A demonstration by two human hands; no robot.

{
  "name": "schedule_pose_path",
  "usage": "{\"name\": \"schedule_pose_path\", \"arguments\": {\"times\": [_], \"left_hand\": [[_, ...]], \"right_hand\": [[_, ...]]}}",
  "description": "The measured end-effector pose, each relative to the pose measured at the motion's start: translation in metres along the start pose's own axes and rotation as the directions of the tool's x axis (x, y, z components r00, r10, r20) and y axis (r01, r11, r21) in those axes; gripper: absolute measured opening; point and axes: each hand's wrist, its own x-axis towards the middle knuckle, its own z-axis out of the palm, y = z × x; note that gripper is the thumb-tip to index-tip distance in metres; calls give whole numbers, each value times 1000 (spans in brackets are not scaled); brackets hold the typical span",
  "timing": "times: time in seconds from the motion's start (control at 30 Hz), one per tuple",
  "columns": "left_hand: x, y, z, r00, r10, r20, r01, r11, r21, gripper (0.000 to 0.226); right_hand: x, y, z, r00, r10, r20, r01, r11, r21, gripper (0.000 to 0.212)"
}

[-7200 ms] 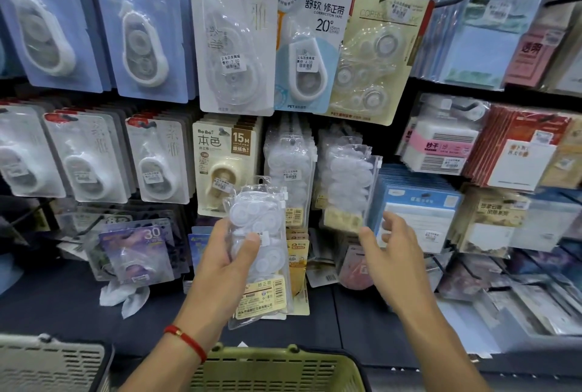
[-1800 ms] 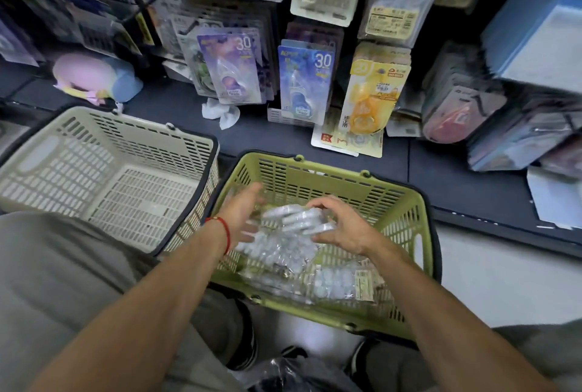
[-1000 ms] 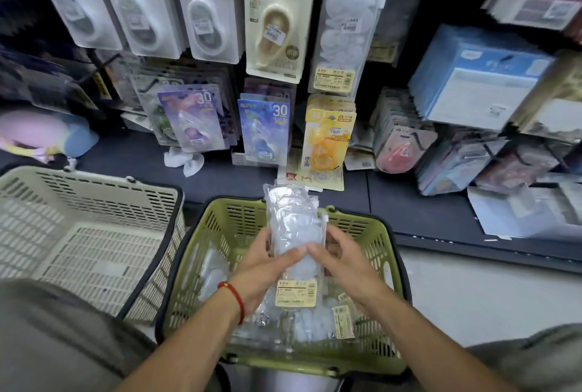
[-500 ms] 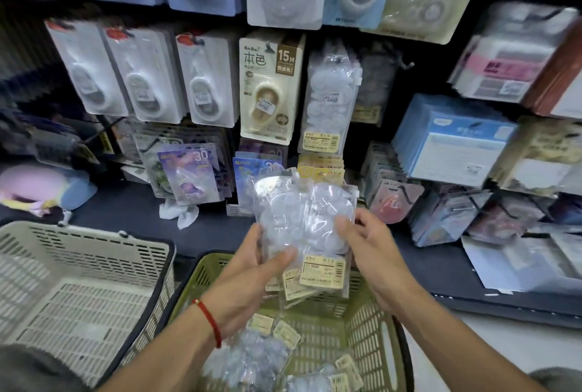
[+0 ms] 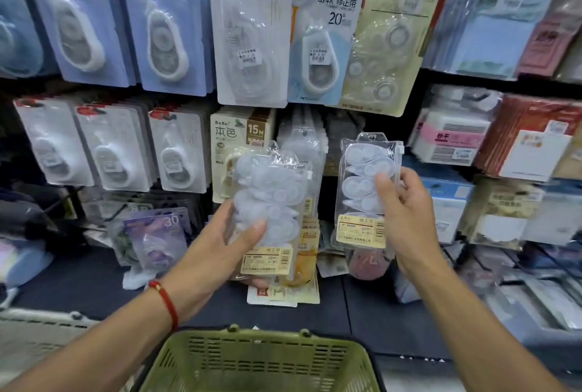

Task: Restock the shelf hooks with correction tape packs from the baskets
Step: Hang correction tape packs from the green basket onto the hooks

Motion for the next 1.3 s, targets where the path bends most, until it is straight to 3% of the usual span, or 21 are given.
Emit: {"name": "schedule_pose_path", "arguments": {"times": [0.17, 0.37, 0.63, 0.73, 0.87, 0.97, 1.03, 1.1, 1.2, 1.3], "left_hand": [[1, -10, -3, 1000, -17, 8, 16, 1000, 13, 51], [-2, -13, -10, 999, -47, -7, 47, 999, 24, 49], [-6, -14, -3, 998, -47, -44, 46, 999, -26, 54], [-7, -15, 0, 997, -37, -66, 34, 998, -43, 45], [-8, -14, 5, 995, -37, -96, 31, 998, -56, 39], [-11, -15, 5, 994, -39, -103, 33, 998, -59, 39], [-12, -17, 6, 994, -42, -104, 36, 998, -58, 40], [-12, -19, 8, 992, -51, -113, 45, 998, -55, 40], [-12, -21, 12, 992, -52, -116, 49, 998, -35, 35], [-12, -22, 11, 993, -50, -110, 46, 998, -38, 36]], "right_hand": [[17, 3, -7, 1000, 11, 2, -11, 1000, -15, 16], [12, 6, -4, 997, 49, -64, -46, 998, 35, 32], [12, 9, -3, 995, 41, -92, -39, 999, 26, 32], [13, 8, -2, 996, 9, -90, -11, 1000, -15, 28], [17, 16, -4, 995, 32, -91, -44, 990, -132, 25], [6, 26, -7, 989, -64, -135, 3, 911, -412, 33], [-11, 31, 1, 995, -76, -61, 43, 908, -418, 22], [-30, 34, 18, 991, 31, 130, 12, 949, -314, 10], [-53, 36, 44, 921, 99, 378, 15, 958, -285, 31], [-64, 38, 59, 905, 105, 413, -2, 971, -241, 33]]}}
